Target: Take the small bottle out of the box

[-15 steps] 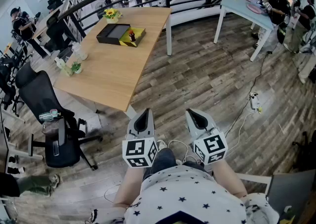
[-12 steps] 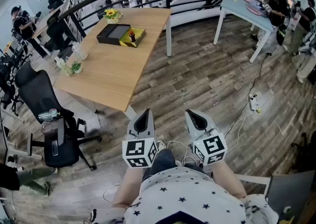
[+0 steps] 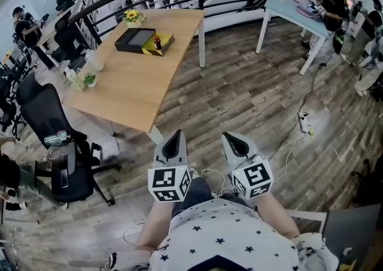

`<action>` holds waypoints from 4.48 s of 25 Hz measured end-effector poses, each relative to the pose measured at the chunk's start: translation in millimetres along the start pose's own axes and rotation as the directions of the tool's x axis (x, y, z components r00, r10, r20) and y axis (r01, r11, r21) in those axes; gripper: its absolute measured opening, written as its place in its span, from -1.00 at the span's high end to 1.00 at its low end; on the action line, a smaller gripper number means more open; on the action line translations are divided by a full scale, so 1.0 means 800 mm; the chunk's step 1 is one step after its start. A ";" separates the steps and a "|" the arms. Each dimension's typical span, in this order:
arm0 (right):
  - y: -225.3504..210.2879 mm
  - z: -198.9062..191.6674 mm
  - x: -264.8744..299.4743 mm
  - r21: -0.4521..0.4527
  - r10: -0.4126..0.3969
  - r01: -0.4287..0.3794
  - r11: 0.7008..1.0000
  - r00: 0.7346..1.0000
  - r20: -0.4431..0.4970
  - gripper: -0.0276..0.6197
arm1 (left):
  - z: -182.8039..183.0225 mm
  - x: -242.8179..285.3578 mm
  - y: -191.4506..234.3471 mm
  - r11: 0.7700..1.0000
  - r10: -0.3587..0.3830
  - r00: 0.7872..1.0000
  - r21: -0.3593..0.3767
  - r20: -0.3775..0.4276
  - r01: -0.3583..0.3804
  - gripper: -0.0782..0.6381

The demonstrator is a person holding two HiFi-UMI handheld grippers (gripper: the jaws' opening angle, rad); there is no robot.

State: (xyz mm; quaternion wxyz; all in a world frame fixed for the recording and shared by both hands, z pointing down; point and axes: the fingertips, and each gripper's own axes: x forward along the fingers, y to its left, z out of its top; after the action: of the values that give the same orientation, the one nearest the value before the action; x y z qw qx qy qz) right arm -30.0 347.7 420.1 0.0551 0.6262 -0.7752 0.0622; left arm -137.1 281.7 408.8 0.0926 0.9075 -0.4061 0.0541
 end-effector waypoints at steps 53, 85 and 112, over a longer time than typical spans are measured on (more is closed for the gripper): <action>-0.225 0.067 0.362 0.061 0.034 -0.033 0.998 0.999 -0.030 0.23 | 0.076 0.384 0.165 0.999 -0.032 0.998 -0.032 -0.048 0.031 0.11; -0.275 0.095 0.576 0.076 0.172 -0.169 0.983 0.984 -0.040 0.18 | 0.120 0.542 0.285 0.996 0.072 0.997 -0.051 -0.027 -0.074 0.10; -0.347 0.145 0.846 0.000 0.444 -0.445 0.896 0.894 -0.056 0.18 | 0.118 0.727 0.435 0.938 0.321 0.942 -0.103 -0.094 -0.330 0.10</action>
State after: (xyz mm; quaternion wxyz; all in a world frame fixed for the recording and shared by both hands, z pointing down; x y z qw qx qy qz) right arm 98.5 -381.3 424.1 0.0646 0.4302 -0.8964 0.0853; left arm -8.6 -388.6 460.4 0.1508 0.8181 -0.5492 0.0790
